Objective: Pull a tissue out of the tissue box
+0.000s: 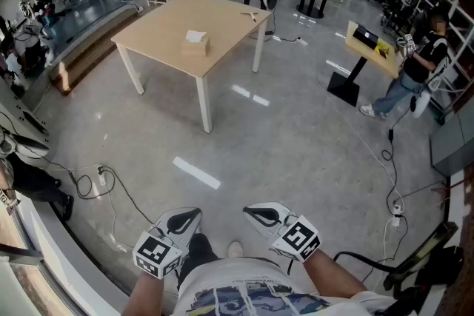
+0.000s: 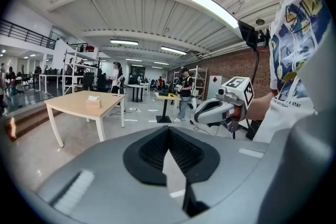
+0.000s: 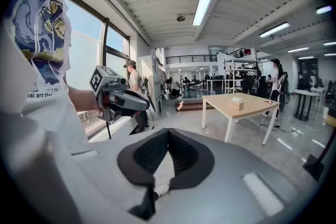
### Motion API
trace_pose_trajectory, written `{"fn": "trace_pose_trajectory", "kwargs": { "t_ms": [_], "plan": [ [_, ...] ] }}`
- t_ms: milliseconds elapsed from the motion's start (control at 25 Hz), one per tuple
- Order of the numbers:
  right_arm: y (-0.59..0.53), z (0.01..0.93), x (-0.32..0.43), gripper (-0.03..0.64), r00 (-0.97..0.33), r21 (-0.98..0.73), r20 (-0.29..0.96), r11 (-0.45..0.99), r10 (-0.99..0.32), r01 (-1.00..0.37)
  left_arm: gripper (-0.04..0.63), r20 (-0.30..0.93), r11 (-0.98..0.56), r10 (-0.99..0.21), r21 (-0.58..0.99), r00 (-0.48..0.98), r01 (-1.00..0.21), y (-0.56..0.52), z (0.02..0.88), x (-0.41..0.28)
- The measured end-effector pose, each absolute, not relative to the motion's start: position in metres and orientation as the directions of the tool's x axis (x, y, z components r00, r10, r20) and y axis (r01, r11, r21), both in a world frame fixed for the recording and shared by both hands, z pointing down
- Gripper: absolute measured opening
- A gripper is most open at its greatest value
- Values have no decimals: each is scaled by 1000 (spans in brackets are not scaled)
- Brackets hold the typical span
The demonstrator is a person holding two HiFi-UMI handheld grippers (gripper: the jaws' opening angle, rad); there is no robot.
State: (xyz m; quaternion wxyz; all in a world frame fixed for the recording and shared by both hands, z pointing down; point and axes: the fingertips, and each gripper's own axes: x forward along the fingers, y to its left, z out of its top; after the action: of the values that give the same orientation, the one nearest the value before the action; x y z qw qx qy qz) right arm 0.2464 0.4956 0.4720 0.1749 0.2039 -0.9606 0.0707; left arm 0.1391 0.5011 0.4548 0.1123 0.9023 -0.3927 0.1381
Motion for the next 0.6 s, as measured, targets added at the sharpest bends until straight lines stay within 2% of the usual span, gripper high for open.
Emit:
{"fn": "trace_pose_trajectory", "kwargs": {
  "t_ms": [600],
  "plan": [
    [448,470,218,3,-839,-45,368,894,-401,-446,5,324,-660,-681,116,656,-742,460,461,109]
  ]
}}
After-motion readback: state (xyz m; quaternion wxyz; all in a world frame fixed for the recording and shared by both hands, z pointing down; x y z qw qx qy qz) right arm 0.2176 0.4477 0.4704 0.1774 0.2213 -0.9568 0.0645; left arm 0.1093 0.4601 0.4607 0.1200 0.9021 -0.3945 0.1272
